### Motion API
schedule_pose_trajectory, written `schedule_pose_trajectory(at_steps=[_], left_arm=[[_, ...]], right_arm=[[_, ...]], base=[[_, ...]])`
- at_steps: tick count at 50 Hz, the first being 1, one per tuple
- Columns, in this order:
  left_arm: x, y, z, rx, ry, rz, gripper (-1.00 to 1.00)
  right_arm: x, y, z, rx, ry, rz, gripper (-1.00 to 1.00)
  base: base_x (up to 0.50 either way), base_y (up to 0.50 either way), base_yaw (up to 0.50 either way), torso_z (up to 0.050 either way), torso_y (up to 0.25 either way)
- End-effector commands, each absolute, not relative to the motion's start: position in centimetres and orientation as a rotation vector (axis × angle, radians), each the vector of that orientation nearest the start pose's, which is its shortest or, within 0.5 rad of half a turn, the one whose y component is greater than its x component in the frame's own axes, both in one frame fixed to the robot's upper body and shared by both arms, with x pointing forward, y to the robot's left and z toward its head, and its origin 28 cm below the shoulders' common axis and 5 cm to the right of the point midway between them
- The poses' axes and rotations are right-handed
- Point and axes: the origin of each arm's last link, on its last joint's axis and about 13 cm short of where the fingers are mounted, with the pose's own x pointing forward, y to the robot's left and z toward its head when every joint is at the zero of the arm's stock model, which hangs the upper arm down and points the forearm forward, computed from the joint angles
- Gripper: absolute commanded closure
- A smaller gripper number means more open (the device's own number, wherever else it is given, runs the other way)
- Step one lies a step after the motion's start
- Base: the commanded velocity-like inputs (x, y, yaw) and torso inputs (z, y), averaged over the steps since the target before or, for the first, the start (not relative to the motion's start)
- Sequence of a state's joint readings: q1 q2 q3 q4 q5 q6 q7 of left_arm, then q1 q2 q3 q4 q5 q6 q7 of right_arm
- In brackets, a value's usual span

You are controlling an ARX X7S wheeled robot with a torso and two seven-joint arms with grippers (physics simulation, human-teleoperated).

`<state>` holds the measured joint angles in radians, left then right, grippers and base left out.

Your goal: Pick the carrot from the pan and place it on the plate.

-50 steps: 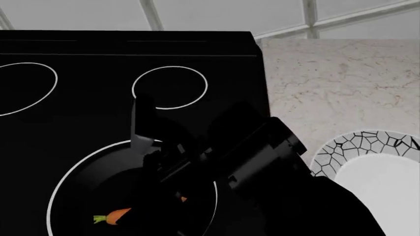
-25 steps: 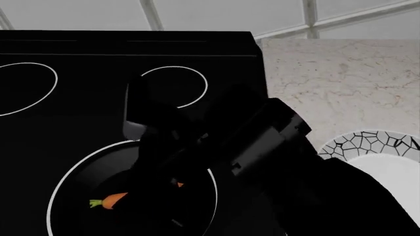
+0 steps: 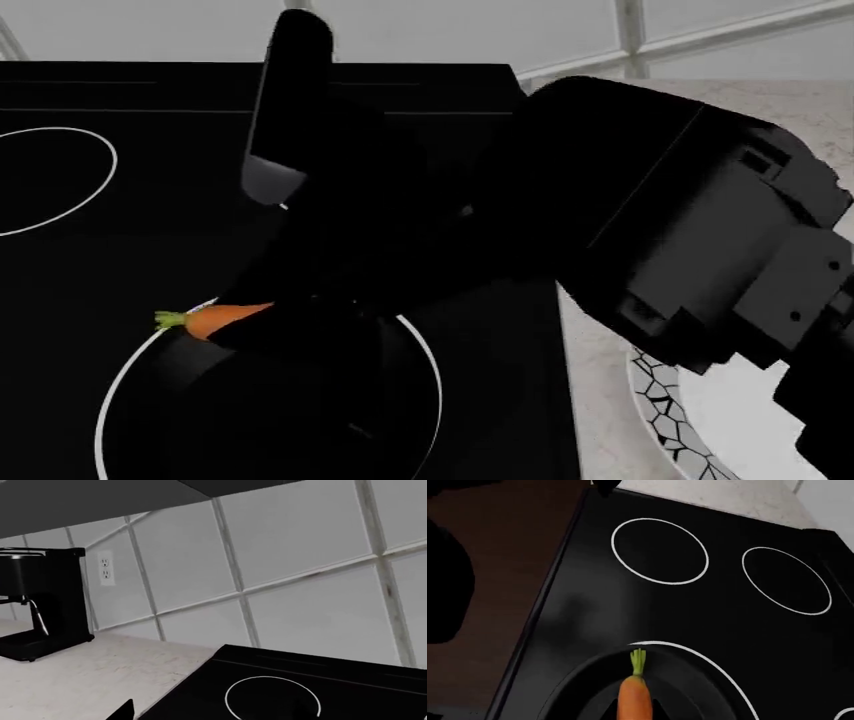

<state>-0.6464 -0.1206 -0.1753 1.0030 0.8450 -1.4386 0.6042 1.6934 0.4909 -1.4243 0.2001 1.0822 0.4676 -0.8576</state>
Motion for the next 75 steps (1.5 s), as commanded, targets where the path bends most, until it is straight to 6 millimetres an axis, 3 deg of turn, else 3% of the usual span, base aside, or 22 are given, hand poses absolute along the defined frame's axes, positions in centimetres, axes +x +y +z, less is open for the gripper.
schedule_pose_trajectory(at_steps=[1, 9, 16, 21, 34, 39, 44, 64, 75], left_arm=[[17.1, 28.9, 23.4, 0.042, -0.206, 0.402, -1.00], [17.1, 28.8, 23.4, 0.035, -0.212, 0.375, -1.00], [18.0, 28.7, 23.4, 0.036, -0.206, 0.348, -1.00], [18.8, 28.4, 23.3, 0.029, -0.207, 0.325, -1.00], [21.4, 28.4, 22.0, 0.018, -0.173, 0.279, -1.00], [22.3, 28.7, 21.4, 0.002, -0.161, 0.270, -1.00], [22.4, 28.8, 21.3, -0.002, -0.161, 0.264, -1.00], [23.4, 28.6, 20.8, -0.006, -0.145, 0.237, -1.00], [23.7, 28.9, 20.0, -0.018, -0.133, 0.235, -1.00]], right_arm=[[30.7, -9.5, 34.7, -0.618, 0.112, 1.415, 1.00], [27.9, -12.1, 37.0, -0.601, 0.039, 1.260, 1.00], [25.8, -15.2, 37.3, -0.576, 0.044, 1.093, 1.00], [24.9, -16.2, 37.8, -0.589, 0.070, 1.003, 1.00], [22.5, -19.7, 36.9, -0.516, 0.078, 0.758, 1.00], [21.8, -20.9, 35.2, -0.500, 0.154, 0.682, 1.00], [21.4, -21.3, 35.4, -0.500, 0.164, 0.659, 1.00], [17.6, -23.8, 33.3, -0.440, 0.191, 0.495, 1.00], [18.1, -23.8, 32.4, -0.445, 0.251, 0.464, 1.00]], base=[[0.00, 0.00, 0.00, 0.000, 0.000], [0.00, 0.00, 0.00, 0.000, 0.000], [0.00, 0.00, 0.00, 0.000, 0.000], [0.00, 0.00, 0.00, 0.000, 0.000], [0.00, 0.00, 0.00, 0.000, 0.000], [0.00, 0.00, 0.00, 0.000, 0.000], [0.00, 0.00, 0.00, 0.000, 0.000], [0.00, 0.00, 0.00, 0.000, 0.000], [0.00, 0.00, 0.00, 0.000, 0.000]])
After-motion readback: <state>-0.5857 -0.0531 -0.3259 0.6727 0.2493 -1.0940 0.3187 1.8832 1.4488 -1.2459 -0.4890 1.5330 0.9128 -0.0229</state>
